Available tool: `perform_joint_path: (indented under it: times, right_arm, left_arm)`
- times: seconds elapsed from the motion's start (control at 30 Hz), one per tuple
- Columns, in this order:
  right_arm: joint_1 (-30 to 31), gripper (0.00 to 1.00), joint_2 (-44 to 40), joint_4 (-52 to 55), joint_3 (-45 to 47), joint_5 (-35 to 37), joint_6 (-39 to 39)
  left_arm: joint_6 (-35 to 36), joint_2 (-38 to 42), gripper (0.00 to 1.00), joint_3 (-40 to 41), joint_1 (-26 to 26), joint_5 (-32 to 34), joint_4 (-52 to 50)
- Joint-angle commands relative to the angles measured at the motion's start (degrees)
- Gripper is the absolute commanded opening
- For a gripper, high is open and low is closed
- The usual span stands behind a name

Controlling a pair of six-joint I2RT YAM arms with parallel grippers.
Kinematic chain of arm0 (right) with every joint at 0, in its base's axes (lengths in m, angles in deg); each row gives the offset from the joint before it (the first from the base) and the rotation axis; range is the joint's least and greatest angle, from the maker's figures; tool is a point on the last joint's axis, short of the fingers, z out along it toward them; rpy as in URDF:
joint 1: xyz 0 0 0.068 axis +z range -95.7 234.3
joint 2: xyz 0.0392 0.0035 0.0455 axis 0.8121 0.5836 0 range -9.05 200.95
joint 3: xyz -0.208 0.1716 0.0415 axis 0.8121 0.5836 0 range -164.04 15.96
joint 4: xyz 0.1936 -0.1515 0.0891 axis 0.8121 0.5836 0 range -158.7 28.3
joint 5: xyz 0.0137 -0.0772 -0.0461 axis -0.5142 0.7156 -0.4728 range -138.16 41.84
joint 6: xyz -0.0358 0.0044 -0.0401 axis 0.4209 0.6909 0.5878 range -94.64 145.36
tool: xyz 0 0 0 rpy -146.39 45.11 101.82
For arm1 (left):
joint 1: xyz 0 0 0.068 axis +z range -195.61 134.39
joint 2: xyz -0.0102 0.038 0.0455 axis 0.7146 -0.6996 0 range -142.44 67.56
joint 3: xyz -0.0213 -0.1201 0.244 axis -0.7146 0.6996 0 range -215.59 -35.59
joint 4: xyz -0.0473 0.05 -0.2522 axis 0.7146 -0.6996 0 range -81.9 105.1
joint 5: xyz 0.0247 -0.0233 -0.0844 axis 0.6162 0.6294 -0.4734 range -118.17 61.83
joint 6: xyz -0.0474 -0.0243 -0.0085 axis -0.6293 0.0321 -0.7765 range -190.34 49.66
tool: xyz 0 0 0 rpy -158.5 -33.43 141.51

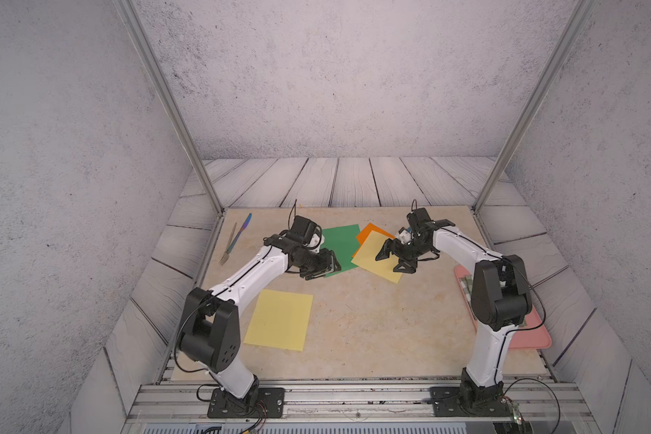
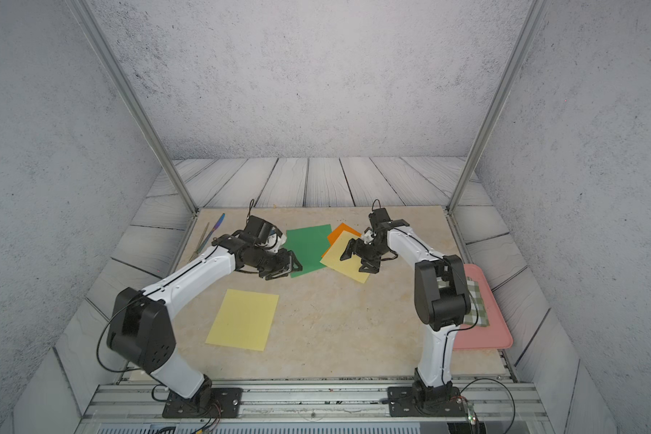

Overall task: Sort the scattered colored papers by color
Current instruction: Place the colored paper at the center of the board, then pick up the colored paper from the center of the board.

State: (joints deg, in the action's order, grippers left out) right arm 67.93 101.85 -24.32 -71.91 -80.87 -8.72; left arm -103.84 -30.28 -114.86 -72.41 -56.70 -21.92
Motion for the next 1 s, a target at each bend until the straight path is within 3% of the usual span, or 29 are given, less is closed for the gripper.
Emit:
perform_joint_path:
  times: [0.0, 0.17, 0.4, 0.57, 0.7, 0.97]
  right_arm:
    - [-2.1, 0.86, -1.6, 2.8, -2.8, 1.8, 0.1]
    - [-3.7, 0.86, 1.1, 6.4, -7.9, 2.2, 0.2]
    - [-4.9, 0.86, 2.6, 9.2, -8.3, 2.8, 1.2]
    - [-5.5, 0.86, 2.7, 8.7, -6.3, 2.3, 0.9]
    - [-5.6, 0.86, 3.0, 9.2, -5.9, 2.1, 1.8]
    - [-5.6, 0.86, 3.0, 10.4, -4.9, 1.9, 3.2]
  left_arm:
    - [3.9, -8.5, 0.65, -9.0, -0.4, -1.1, -5.8]
    - [8.4, -24.5, 0.65, -29.6, -0.4, -2.7, -14.3]
    - [11.0, -50.7, 0.66, -66.0, -0.4, -4.2, -27.7]
    - [7.8, -53.8, 0.67, -64.5, 0.0, -4.6, -21.4]
    - [5.6, -51.8, 0.67, -58.8, -0.1, -6.2, -14.6]
    - [3.4, -50.9, 0.68, -56.5, -0.1, -7.0, -9.6]
